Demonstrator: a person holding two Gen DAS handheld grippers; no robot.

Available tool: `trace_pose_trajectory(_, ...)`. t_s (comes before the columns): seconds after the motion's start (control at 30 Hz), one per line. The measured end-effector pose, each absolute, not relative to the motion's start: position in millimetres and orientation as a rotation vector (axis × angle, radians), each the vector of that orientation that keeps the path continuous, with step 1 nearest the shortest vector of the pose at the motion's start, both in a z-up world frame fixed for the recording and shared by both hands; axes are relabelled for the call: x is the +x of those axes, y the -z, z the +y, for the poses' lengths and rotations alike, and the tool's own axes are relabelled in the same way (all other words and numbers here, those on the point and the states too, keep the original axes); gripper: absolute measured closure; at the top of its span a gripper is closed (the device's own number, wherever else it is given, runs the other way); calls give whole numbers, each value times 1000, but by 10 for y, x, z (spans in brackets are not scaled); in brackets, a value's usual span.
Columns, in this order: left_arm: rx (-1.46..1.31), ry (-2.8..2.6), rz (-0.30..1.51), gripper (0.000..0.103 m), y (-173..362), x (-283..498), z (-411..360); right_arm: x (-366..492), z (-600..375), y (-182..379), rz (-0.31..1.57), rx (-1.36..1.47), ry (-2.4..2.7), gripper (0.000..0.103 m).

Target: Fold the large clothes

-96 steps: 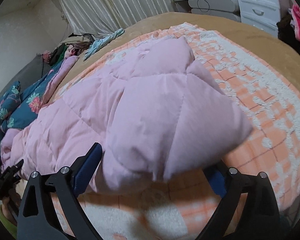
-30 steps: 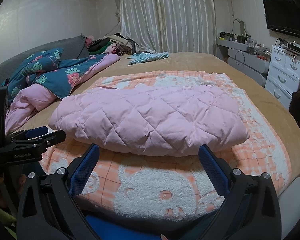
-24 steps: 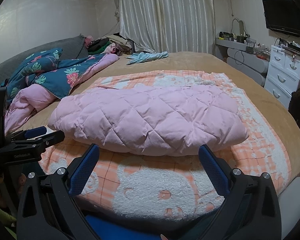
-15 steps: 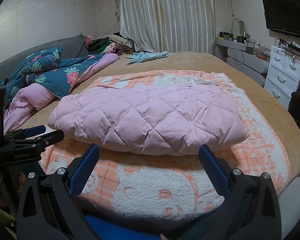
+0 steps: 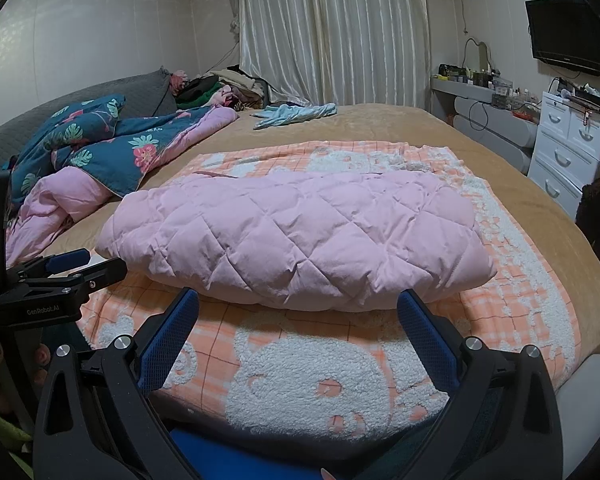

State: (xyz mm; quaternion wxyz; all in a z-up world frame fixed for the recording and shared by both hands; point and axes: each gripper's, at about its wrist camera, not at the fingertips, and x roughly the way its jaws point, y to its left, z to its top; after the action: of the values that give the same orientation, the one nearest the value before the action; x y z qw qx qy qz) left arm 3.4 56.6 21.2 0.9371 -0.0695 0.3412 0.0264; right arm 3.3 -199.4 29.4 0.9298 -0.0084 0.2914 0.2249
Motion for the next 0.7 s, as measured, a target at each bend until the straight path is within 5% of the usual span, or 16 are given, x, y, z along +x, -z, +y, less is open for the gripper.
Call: trace_pose_trajectory(0.7,-140,-55,695,9,-216,30,572,12,-1993,-302,599,-19,-463,4)
